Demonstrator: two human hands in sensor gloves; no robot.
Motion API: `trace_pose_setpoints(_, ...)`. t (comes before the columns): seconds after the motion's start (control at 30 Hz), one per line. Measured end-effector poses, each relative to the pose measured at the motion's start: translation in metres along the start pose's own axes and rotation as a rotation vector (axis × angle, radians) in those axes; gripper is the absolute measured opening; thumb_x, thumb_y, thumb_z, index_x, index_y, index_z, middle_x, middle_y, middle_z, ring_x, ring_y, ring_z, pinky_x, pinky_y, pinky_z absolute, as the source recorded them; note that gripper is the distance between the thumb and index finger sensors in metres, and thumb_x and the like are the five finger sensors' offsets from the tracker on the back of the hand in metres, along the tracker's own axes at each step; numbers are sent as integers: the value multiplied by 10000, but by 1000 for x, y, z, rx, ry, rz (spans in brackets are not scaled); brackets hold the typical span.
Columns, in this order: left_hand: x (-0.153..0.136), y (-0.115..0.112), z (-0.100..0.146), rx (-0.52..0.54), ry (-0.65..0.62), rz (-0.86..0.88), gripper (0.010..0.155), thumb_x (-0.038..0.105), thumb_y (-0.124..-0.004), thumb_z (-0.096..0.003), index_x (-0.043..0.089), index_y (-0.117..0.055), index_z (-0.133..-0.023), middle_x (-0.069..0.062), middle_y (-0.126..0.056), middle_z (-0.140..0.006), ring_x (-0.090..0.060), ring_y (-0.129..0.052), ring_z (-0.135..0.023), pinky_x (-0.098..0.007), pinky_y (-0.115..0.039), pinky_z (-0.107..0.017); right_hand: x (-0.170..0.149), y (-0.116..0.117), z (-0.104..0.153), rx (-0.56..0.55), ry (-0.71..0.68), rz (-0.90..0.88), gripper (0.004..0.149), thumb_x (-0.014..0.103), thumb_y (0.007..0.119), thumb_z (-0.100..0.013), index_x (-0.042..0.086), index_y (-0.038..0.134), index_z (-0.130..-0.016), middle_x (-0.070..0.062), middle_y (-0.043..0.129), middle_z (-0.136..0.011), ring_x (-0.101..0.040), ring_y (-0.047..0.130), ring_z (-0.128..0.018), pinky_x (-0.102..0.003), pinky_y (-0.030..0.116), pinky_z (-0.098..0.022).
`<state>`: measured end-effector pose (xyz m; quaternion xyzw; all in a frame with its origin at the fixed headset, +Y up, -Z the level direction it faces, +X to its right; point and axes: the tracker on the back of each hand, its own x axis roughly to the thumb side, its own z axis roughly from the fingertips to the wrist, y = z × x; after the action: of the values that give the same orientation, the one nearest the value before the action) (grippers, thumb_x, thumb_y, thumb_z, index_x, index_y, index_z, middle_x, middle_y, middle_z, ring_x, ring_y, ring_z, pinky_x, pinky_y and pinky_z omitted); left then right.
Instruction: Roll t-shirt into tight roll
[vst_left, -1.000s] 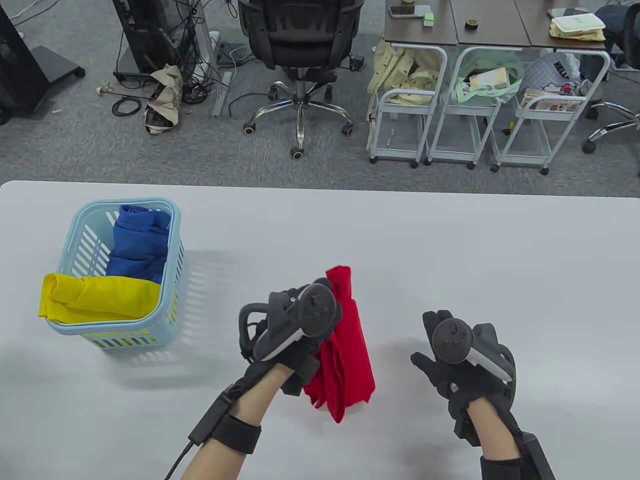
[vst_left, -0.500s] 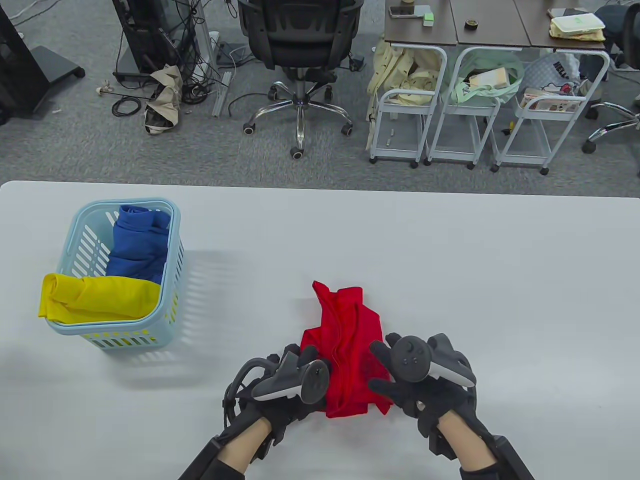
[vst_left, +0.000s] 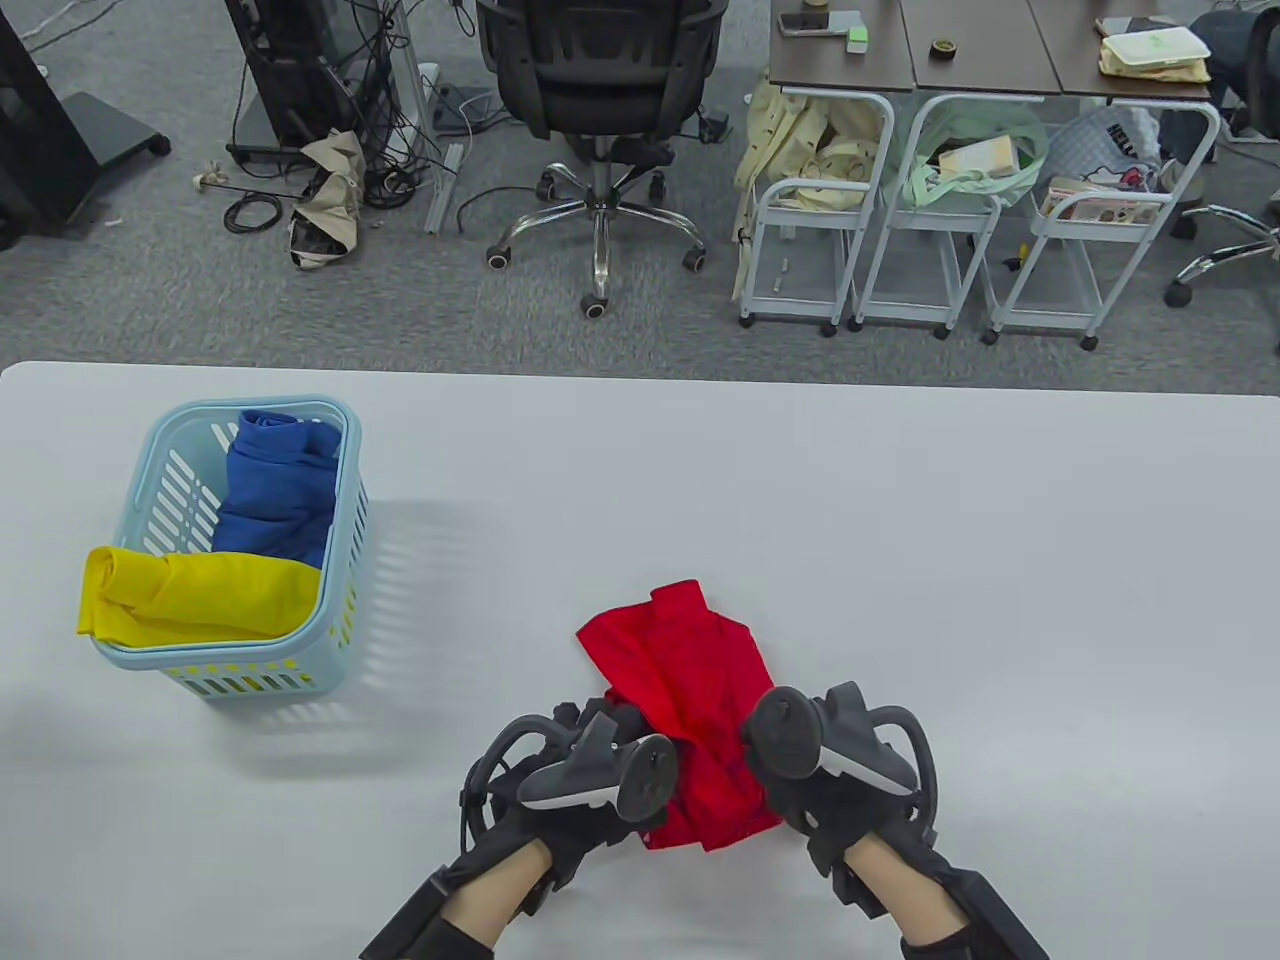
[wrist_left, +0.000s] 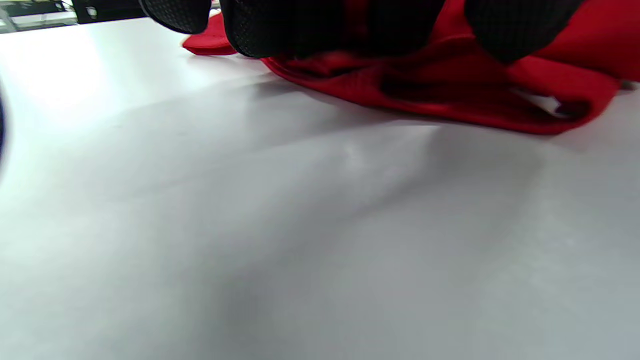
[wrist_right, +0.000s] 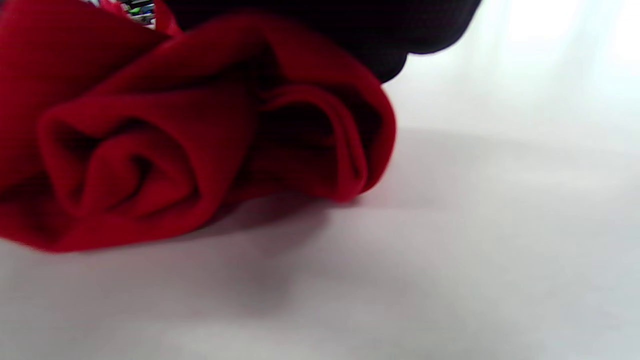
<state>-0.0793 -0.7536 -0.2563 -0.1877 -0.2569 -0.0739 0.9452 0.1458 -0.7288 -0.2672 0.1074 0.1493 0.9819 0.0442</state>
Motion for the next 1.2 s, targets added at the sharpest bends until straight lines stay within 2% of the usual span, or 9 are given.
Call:
trace_pose_setpoints(0.1, -21, 4, 0, 23, 103, 16, 582, 621, -558, -550, 371, -686, -1060, -120, -520, -1243, -431, -545, -1121, -664, -485, -774, -46, -18, 3, -55, 154, -76, 380, 363, 685, -575, 216, 688, -926, -55, 723, -953, -251, 819, -781, -441, 690, -579)
trace_pose_setpoints(0.27, -77, 2, 6, 14, 373, 56, 598, 619, -537, -557, 321, -758, -1025, -146, -564, -1229, -454, -571, -1105, -662, -500, -767, -154, -31, 23, -88, 615, -182, 358, 349, 687, -573, 200, 712, -897, -78, 740, -929, -273, 831, -757, -453, 699, -557)
trace_pose_setpoints(0.33, -89, -3, 9, 7, 403, 121, 626, 618, -533, -559, 296, -715, -1064, -174, -535, -1229, -465, -556, -1100, -656, -501, -767, -170, -28, 30, -85, 660, -294, 366, 352, 678, -588, 191, 694, -916, -98, 712, -955, -297, 815, -780, -459, 693, -566)
trace_pose_setpoints(0.43, -85, -6, 7, -4, 380, 96, 683, 625, -532, -557, 309, -510, -1161, -186, -409, -1256, -459, -501, -1117, -645, -490, -775, -150, -31, 23, -101, 514, -361, 461, 393, 648, -604, 172, 632, -1009, -142, 633, -1029, -347, 757, -852, -477, 659, -604)
trace_pose_setpoints(0.53, -65, -5, 1, 5, 288, 37, 719, 638, -516, -554, 315, -392, -1184, -162, -375, -1269, -438, -494, -1131, -645, -487, -781, -90, -27, 8, -45, 224, -242, 545, 417, 645, -597, 223, 530, -1093, -160, 464, -1142, -414, 587, -995, -535, 553, -682)
trace_pose_setpoints(0.63, -45, -15, -9, -61, 125, 116, 749, 639, -511, -549, 296, -328, -1189, -148, -324, -1273, -469, -447, -1124, -637, -486, -781, -22, -2, -3, 147, -165, -140, 628, 429, 621, -585, 290, 366, -1142, -84, 261, -1212, -437, 296, -1115, -607, 402, -736)
trace_pose_setpoints(0.7, -39, -18, -11, -96, 135, 85, 799, 643, -486, -548, 249, -218, -1189, -183, -210, -1264, -504, -342, -1123, -652, -428, -786, 4, 19, -7, 256, -236, -89, 679, 454, 587, -578, 268, 257, -1142, -83, 216, -1199, -418, 224, -1122, -601, 389, -739)
trace_pose_setpoints(0.83, -47, -15, -10, -109, 177, 69, 786, 659, -465, -546, 279, -212, -1186, -136, -225, -1273, -437, -370, -1149, -636, -456, -789, -9, 27, -15, 309, -88, -15, 722, 477, 567, -570, 250, 143, -1109, -73, 134, -1150, -353, 210, -1108, -584, 422, -735)
trace_pose_setpoints(1.2, -103, -16, 4, -134, 458, 181, 713, 615, -514, -571, 308, -312, -1182, -118, -272, -1274, -386, -419, -1157, -596, -521, -786, -138, -5, 6, 235, 682, -34, 660, 504, 578, -558, 119, 537, -1093, -194, 624, -1072, -402, 699, -984, -553, 642, -634)
